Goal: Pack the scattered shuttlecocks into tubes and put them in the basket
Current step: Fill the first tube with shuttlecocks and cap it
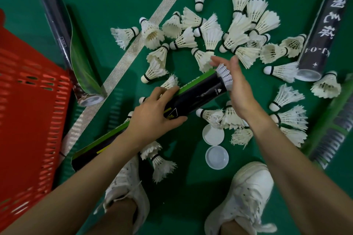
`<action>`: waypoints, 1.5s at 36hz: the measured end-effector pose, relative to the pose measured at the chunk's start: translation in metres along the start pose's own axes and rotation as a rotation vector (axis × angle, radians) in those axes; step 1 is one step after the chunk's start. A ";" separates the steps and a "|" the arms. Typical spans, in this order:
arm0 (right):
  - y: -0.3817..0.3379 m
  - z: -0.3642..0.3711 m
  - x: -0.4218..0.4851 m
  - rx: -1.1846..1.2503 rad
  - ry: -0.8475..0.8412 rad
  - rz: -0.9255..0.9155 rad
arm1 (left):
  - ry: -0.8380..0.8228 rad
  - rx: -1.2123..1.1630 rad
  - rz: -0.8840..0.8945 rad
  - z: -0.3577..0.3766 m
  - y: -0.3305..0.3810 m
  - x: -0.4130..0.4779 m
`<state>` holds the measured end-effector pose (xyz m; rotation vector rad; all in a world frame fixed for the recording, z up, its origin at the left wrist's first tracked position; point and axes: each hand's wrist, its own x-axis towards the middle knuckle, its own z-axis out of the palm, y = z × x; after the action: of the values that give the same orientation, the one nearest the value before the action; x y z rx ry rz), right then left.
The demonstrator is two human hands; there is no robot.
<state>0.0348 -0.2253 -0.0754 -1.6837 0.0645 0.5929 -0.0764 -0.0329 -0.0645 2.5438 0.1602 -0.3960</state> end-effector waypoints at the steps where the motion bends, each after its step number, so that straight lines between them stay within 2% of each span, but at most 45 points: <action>1: -0.001 0.002 0.000 -0.023 -0.039 0.017 | 0.005 -0.009 -0.001 0.000 0.001 0.001; 4: -0.003 0.005 0.001 -0.120 -0.185 0.063 | 0.011 -0.024 -0.001 -0.001 0.002 0.002; 7: -0.008 0.006 0.007 -0.152 -0.259 0.090 | 0.024 -0.041 -0.023 -0.001 0.000 0.001; 9: -0.012 0.009 0.013 -0.185 -0.250 0.097 | 0.030 -0.049 -0.045 0.000 -0.003 0.000; 14: -0.004 0.024 0.026 -0.202 -0.034 0.149 | 0.042 -0.006 -0.107 -0.005 -0.013 0.004; 18: 0.013 0.029 0.028 -0.254 0.031 0.156 | 0.067 0.017 -0.171 -0.013 -0.028 0.004; 25: 0.030 0.054 0.027 -0.423 -0.067 0.094 | 0.104 -0.022 -0.239 -0.024 -0.054 -0.005; 32: 0.033 0.093 0.026 -0.732 -0.241 -0.016 | 0.146 -0.004 -0.291 -0.034 -0.067 -0.007; 38: 0.044 0.099 0.031 -0.835 -0.173 -0.007 | 0.142 -0.006 -0.312 -0.035 -0.073 -0.008; 41: 0.045 0.091 0.031 -0.764 -0.071 -0.005 | 0.132 -0.022 -0.309 -0.034 -0.071 -0.009; 45: 0.030 0.073 0.028 -0.403 0.186 0.055 | 0.119 -0.033 -0.299 -0.032 -0.071 -0.009; 48: 0.019 0.056 0.029 -0.113 0.313 0.128 | 0.112 -0.040 -0.290 -0.033 -0.071 -0.008; 54: 0.000 0.039 0.031 0.108 0.334 0.054 | 0.074 -0.049 -0.207 -0.027 -0.063 -0.010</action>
<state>0.0482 -0.1800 -0.0913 -1.6650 0.3772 0.3367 -0.0915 0.0345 -0.0715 2.5027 0.4586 -0.3723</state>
